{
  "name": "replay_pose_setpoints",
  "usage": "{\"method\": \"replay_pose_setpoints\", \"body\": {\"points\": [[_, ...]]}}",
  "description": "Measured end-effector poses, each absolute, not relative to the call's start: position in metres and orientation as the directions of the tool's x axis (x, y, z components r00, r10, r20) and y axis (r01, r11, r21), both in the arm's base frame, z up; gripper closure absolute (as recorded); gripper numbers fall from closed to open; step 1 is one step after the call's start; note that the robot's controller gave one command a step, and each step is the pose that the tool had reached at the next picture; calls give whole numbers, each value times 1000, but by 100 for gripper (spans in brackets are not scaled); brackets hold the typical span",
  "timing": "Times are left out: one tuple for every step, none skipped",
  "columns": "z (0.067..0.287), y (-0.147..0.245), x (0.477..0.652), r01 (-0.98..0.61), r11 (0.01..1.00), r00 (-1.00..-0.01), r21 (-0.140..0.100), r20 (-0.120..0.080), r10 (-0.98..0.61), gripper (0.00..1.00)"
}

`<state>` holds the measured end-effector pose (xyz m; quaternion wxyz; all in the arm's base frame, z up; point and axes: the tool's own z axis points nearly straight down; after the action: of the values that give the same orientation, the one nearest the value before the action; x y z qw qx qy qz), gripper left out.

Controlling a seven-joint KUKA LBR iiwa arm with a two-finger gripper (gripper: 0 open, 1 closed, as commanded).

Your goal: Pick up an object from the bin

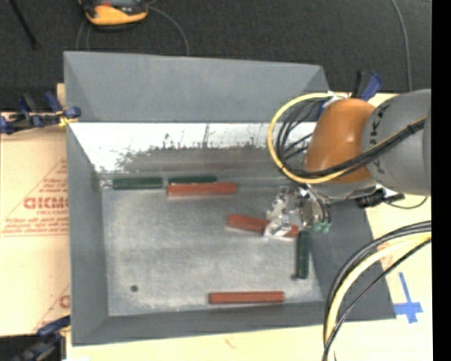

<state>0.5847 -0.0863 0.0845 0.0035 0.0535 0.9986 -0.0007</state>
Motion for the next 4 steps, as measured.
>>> {"method": "replay_pose_setpoints", "body": {"points": [[89, -86, 584, 106, 994, -994, -1, -4, 106, 100], [94, -87, 585, 106, 994, -994, -1, -5, 106, 100], [99, -87, 585, 105, 994, -994, -1, -5, 105, 100], [106, -87, 585, 105, 994, -994, -1, -4, 105, 100]]}}
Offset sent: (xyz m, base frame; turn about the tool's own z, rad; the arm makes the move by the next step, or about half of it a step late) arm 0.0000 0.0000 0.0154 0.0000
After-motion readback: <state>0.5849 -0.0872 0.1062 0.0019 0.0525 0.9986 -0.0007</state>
